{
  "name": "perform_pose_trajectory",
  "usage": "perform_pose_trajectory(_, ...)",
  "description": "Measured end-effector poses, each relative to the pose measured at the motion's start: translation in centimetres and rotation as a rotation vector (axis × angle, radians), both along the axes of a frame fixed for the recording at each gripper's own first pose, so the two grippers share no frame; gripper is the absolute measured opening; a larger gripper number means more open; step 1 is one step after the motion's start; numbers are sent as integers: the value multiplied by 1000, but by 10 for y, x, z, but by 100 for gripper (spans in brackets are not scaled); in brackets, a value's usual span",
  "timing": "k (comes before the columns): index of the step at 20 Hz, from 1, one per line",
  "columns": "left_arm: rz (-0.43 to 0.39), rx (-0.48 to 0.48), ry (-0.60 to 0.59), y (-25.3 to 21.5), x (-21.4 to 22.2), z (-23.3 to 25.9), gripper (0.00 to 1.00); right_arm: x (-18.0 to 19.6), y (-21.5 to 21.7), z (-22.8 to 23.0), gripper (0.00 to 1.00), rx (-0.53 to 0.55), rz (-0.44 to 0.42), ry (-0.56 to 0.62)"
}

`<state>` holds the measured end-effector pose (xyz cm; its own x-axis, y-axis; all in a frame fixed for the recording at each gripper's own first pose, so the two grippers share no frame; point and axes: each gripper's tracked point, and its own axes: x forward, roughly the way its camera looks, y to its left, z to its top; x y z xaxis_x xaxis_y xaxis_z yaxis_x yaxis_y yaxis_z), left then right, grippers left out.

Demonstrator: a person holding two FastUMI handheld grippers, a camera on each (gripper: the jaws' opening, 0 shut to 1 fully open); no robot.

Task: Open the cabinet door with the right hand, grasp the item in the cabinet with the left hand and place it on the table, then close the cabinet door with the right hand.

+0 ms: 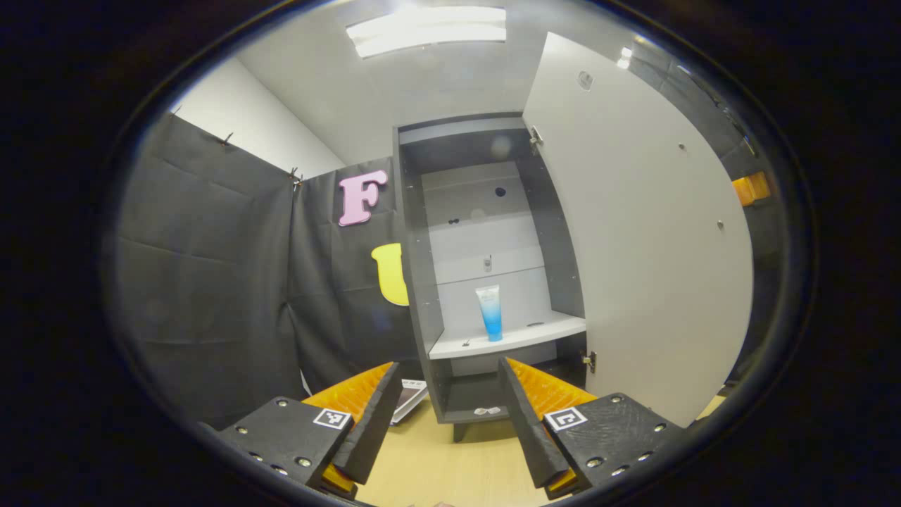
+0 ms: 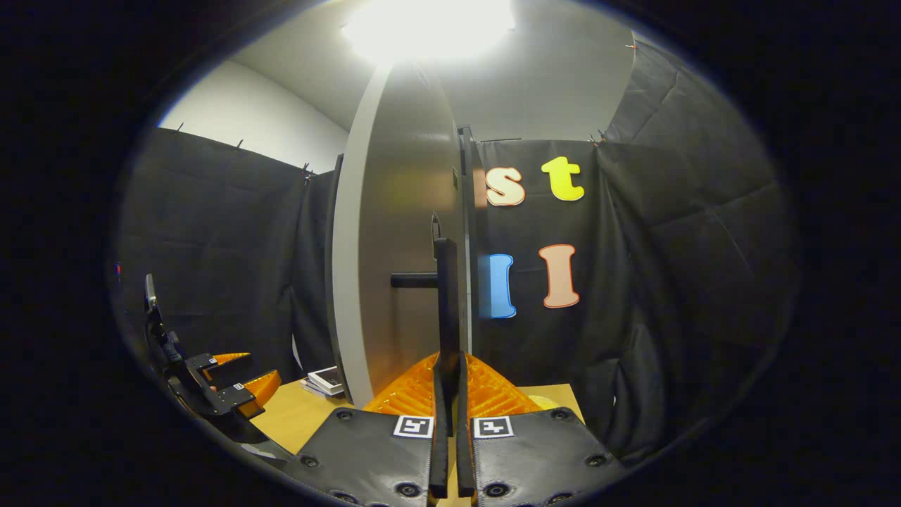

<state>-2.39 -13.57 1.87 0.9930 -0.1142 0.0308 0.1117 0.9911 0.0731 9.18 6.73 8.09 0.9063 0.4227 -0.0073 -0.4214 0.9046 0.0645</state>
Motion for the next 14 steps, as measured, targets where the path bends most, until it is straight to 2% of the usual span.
perform_pose_trajectory(1,-3,4,3,-5,1,2,82,-5,2,-1,7,2,12,-2)
perform_pose_trajectory(2,-6,5,2,-8,3,3,84,-10,-1,0,12,-1,14,-13)
perform_pose_trajectory(3,-13,3,-2,-12,5,8,82,-20,-8,6,17,3,8,-31)
perform_pose_trajectory(6,-38,-2,-16,-21,21,21,84,-35,-31,13,19,19,-24,-54)
perform_pose_trajectory(7,-46,-7,-20,-26,29,27,84,-40,-41,13,33,24,-52,-53)
perform_pose_trajectory(8,-54,-13,-23,-31,37,30,82,-36,-58,13,37,16,-101,-56)
perform_pose_trajectory(10,-74,-31,-28,-41,56,36,82,-32,-88,5,35,-1,-201,-44)
perform_pose_trajectory(11,-82,-38,-33,-46,65,41,82,-31,-96,-2,41,1,-236,-25)
perform_pose_trajectory(12,-90,-45,-38,-50,75,43,82,-31,-102,-8,53,9,-264,-6)
perform_pose_trajectory(13,-97,-51,-41,-54,84,47,82,-31,-111,-12,86,12,-307,6)
perform_pose_trajectory(14,-104,-57,-42,-58,94,48,82,-24,-123,-17,96,7,-353,13)
